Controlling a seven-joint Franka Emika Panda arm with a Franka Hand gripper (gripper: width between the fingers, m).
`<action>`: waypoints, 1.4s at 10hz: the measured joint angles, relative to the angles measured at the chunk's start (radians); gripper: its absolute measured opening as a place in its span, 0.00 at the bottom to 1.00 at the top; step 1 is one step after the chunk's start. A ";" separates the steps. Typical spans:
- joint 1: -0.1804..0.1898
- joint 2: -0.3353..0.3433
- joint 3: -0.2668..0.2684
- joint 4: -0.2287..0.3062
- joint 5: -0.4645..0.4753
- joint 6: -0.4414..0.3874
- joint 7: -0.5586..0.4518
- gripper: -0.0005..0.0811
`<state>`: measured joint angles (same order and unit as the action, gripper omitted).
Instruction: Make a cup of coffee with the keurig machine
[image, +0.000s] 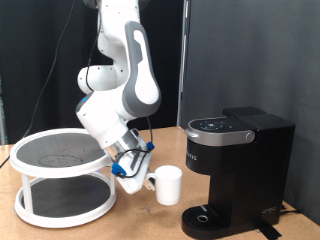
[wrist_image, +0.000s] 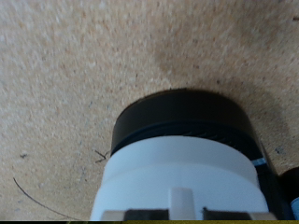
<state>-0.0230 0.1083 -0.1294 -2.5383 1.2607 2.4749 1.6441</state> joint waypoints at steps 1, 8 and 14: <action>0.005 0.006 0.019 -0.001 0.047 0.016 -0.032 0.01; 0.027 0.102 0.105 0.039 0.264 0.103 -0.156 0.01; 0.027 0.149 0.141 0.070 0.330 0.108 -0.215 0.01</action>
<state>0.0045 0.2572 0.0116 -2.4682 1.5904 2.5830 1.4288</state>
